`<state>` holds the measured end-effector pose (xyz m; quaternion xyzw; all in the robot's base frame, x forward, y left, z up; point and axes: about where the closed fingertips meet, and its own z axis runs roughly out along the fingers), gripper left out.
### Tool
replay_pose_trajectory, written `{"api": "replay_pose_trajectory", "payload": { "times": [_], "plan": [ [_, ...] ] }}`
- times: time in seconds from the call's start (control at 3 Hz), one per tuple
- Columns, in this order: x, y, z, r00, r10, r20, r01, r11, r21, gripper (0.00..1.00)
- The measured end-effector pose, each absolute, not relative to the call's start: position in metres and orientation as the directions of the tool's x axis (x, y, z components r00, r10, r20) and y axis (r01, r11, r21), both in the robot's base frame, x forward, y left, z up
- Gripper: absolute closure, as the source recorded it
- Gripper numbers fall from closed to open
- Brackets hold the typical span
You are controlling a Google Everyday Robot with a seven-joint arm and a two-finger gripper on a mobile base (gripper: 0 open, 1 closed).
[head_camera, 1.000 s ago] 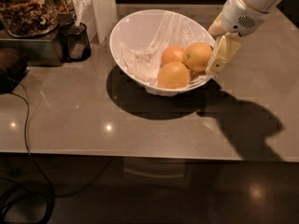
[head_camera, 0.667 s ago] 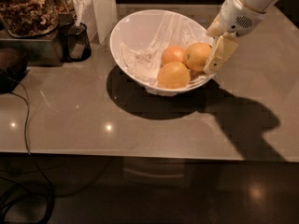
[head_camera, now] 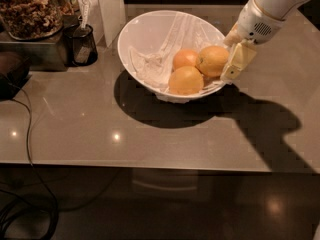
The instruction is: Pick orange from white bowl
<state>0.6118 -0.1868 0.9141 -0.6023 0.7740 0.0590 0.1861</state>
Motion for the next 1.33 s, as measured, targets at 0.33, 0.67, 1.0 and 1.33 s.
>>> {"api": "replay_pose_trajectory", "payload": {
  "times": [0.33, 0.67, 1.0, 1.33],
  "plan": [
    [0.614, -0.188, 0.909, -0.218, -0.908, -0.358, -0.954, 0.275, -0.118, 0.22],
    [0.616, -0.184, 0.907, -0.215, -0.910, -0.353, -0.958, 0.268, -0.107, 0.24],
    [0.619, -0.178, 0.908, -0.203, -0.914, -0.350, -0.962, 0.254, -0.104, 0.26],
    [0.621, -0.164, 0.902, -0.182, -0.922, -0.341, -0.970, 0.226, -0.093, 0.32]
  ]
}}
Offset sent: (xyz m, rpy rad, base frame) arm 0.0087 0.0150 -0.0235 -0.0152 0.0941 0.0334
